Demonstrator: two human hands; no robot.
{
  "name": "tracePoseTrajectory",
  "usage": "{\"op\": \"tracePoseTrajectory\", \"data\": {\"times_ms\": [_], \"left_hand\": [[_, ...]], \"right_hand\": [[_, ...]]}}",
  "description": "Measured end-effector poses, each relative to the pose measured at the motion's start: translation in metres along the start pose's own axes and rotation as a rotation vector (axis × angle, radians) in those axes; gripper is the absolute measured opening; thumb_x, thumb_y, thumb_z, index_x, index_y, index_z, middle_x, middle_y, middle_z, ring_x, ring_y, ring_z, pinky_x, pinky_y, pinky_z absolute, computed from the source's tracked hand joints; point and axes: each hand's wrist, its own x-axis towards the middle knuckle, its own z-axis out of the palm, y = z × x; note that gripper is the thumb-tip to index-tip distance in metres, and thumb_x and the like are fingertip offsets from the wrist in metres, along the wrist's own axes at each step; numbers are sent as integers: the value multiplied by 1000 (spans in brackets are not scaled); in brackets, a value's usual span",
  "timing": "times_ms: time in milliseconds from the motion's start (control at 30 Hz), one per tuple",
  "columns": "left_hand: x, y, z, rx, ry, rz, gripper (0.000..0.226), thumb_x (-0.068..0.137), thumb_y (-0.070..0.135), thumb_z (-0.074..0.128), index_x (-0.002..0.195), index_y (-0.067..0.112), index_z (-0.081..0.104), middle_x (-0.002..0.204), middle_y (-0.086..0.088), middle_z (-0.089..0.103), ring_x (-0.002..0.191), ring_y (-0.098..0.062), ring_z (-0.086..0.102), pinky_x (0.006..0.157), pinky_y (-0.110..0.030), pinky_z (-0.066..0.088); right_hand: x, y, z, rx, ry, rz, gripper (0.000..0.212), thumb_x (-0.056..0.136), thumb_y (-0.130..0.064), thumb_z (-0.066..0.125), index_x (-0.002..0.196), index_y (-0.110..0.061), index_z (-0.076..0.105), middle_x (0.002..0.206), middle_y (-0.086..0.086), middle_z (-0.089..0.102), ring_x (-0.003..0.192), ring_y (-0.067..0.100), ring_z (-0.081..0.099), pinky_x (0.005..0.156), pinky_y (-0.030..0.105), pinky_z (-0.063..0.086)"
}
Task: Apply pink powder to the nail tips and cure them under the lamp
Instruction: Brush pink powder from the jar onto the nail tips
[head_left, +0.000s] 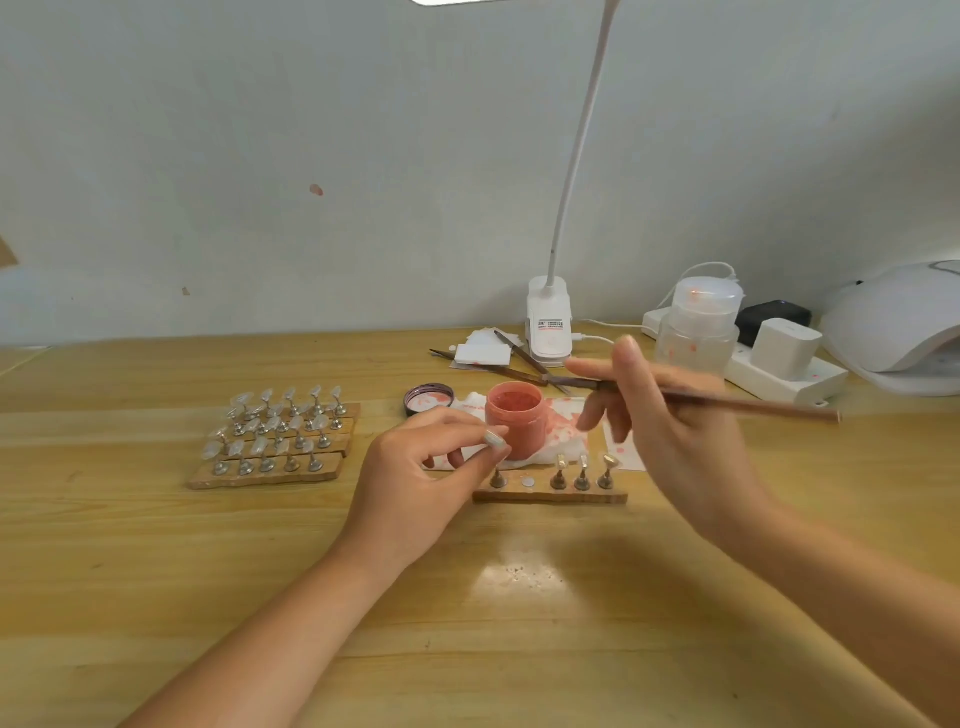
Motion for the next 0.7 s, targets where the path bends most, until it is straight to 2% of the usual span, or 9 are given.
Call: {"op": "tracePoseTrajectory", "data": {"times_ms": [100,167,233,333,433,500,567,600,700], "left_hand": [[0,1,-1,-24,-11,-26,22,73,1,71,68,22,70,74,11,63,60,2,49,58,-6,36],[0,0,-2,-42,-4,-60,26,73,3,71,67,28,69,72,10,64,58,-1,46,56,-9,36],[1,-1,-3,-41,13,-86,29,72,5,72,67,33,68,73,14,66,56,-4,44,53,-10,35],[2,-1,-3,-32,37,-132,28,71,8,74,67,34,66,72,19,66,52,-4,44,50,-8,33],[2,-1,-3,-30,42,-125,27,71,9,74,66,34,66,73,20,66,53,-3,45,50,-8,33],[3,-2,-3,-29,35,-113,27,71,7,74,67,33,67,76,19,66,54,-5,45,51,-9,33],[3,-3,-3,-26,34,-100,29,71,5,74,69,34,67,75,24,66,55,-6,45,52,-8,34],[3,-3,-3,-26,35,-95,30,71,5,74,69,34,67,74,25,66,55,-6,46,52,-8,34],[3,-3,-3,-31,36,-84,32,71,5,74,70,35,66,69,21,65,55,-3,47,52,-7,34]], "right_hand": [[31,0,-6,-136,-64,120,25,87,-45,48,80,-32,68,49,-16,56,51,-1,47,55,10,40],[49,2,-6,-175,-116,167,20,88,-35,56,80,-22,69,49,-11,57,48,5,48,52,16,42],[61,5,-3,-217,-145,171,23,82,-32,66,77,-10,64,52,-6,62,41,2,50,45,14,42],[69,10,5,-309,-170,142,31,76,-35,72,62,-13,56,50,-4,63,38,-1,51,41,10,38],[73,13,13,-452,-196,105,34,74,-38,75,56,-16,56,44,-7,60,44,-3,55,44,7,38],[75,15,18,-543,-239,96,36,73,-40,75,57,-12,58,46,-4,60,47,2,56,51,16,46],[77,18,22,-609,-290,93,42,73,-42,74,66,-2,62,60,8,65,59,16,60,61,33,51],[77,20,24,-634,-309,91,46,73,-42,74,71,2,62,68,14,65,64,23,61,65,38,51],[75,22,27,-678,-316,87,49,73,-44,73,77,4,62,76,16,66,74,29,61,68,42,51]]}}
